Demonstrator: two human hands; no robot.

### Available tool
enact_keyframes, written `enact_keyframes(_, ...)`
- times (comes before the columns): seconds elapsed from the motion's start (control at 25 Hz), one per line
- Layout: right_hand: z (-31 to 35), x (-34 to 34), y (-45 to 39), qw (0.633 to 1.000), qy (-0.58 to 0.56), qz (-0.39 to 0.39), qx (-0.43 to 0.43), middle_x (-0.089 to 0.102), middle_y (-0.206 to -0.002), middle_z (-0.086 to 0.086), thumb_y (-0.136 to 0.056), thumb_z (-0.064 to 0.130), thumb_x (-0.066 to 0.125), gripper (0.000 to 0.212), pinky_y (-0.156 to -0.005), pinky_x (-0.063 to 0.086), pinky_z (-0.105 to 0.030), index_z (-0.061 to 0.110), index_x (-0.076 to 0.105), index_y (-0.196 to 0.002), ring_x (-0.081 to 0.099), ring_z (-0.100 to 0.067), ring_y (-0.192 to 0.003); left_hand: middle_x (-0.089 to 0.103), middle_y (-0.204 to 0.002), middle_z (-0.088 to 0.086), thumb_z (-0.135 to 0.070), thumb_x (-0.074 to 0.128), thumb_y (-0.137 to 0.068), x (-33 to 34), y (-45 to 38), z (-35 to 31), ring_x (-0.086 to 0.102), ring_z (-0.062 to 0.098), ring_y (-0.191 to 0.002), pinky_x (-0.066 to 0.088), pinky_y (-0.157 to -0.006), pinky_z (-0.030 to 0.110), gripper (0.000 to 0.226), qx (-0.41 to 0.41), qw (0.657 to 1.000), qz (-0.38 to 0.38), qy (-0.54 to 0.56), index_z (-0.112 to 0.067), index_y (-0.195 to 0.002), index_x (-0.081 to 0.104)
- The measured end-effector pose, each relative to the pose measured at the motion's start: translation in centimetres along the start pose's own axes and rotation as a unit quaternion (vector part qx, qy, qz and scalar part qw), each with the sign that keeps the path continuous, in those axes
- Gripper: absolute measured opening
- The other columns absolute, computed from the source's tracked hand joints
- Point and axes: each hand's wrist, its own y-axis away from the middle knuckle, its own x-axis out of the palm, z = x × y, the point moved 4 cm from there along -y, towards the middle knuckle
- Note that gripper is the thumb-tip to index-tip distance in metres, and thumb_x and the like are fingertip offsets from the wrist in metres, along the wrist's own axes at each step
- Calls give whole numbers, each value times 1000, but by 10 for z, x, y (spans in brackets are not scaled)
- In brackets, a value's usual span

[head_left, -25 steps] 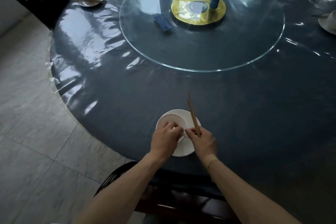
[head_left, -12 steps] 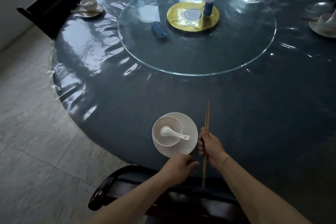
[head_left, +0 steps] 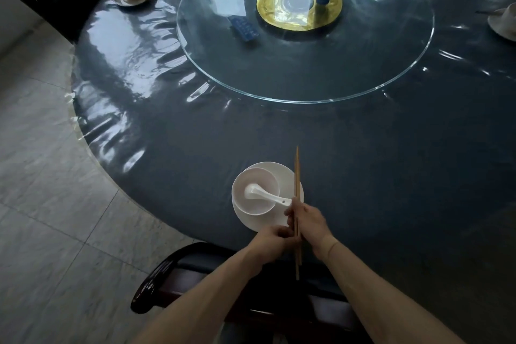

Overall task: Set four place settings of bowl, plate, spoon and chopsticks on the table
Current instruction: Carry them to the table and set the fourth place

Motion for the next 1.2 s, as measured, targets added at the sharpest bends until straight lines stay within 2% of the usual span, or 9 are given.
enact_keyframes(0.16,-16,-8,7,995,97,26,-25,71,-81,-7,-98,34,50,31,-73,55,-30,13,72,-93,65,-14,-73,62,-67,-8,-30,66,-91,-10,-3,4,52,-5,-46,38,-44,9,16,13,999,-31,-23,-15,-96,71)
enact_keyframes(0.32,-28,-11,9,995,95,6,-34,74,-78,-2,-92,23,61,18,-59,49,-21,14,77,-88,63,-9,-68,61,-54,-10,-28,68,-89,-10,-3,5,51,-5,-40,37,-41,9,16,23,998,-47,-21,-17,-79,73)
enact_keyframes(0.48,-34,-14,4,995,93,-40,-24,75,-75,1,-81,23,75,7,-63,54,-28,18,77,-85,68,-13,-68,68,-60,-2,-27,70,-85,-13,-4,10,56,3,-48,41,-46,14,19,20,995,-91,-30,-10,-80,77)
enact_keyframes(0.64,-38,-14,1,990,114,-80,-32,75,-77,5,-68,28,85,20,-69,59,-33,23,72,-83,72,-14,-69,72,-65,1,-28,69,-83,-20,-6,14,62,3,-54,45,-52,15,19,26,989,-136,-47,-13,-76,78)
enact_keyframes(0.72,-41,-11,3,989,123,-75,-30,75,-77,5,-69,26,84,18,-66,60,-33,23,71,-82,72,-14,-67,71,-62,0,-25,68,-82,-20,-7,19,61,4,-52,46,-51,17,19,9,990,-133,-50,-12,-74,78)
enact_keyframes(0.8,-43,-9,6,990,118,-72,-23,75,-77,1,-70,22,83,17,-62,60,-33,20,71,-82,73,-17,-67,67,-58,-2,-21,68,-83,-17,-6,25,55,3,-43,42,-44,17,17,-13,994,-101,-31,-9,-76,77)
enact_keyframes(0.92,-45,-8,10,996,60,-70,-6,75,-79,-6,-74,12,81,16,-61,62,-37,11,70,-86,74,-25,-71,63,-53,-4,-21,70,-84,-15,-2,27,50,1,-35,37,-38,15,17,-22,997,-75,-14,-6,-78,77)
enact_keyframes(1.08,-46,-4,12,997,23,-80,-7,75,-79,-10,-77,10,79,13,-57,60,-32,8,69,-85,72,-22,-66,70,-61,-3,-24,70,-81,-19,-3,27,62,5,-53,48,-52,21,14,-5,994,-104,-23,-15,-73,76)
enact_keyframes(1.2,-50,0,12,995,30,-96,-8,75,-77,-4,-74,17,81,14,-61,62,-36,13,70,-81,73,-21,-68,75,-73,2,-28,64,-81,-22,-2,28,70,16,-65,55,-61,29,16,1,991,-118,-66,-17,-79,75)
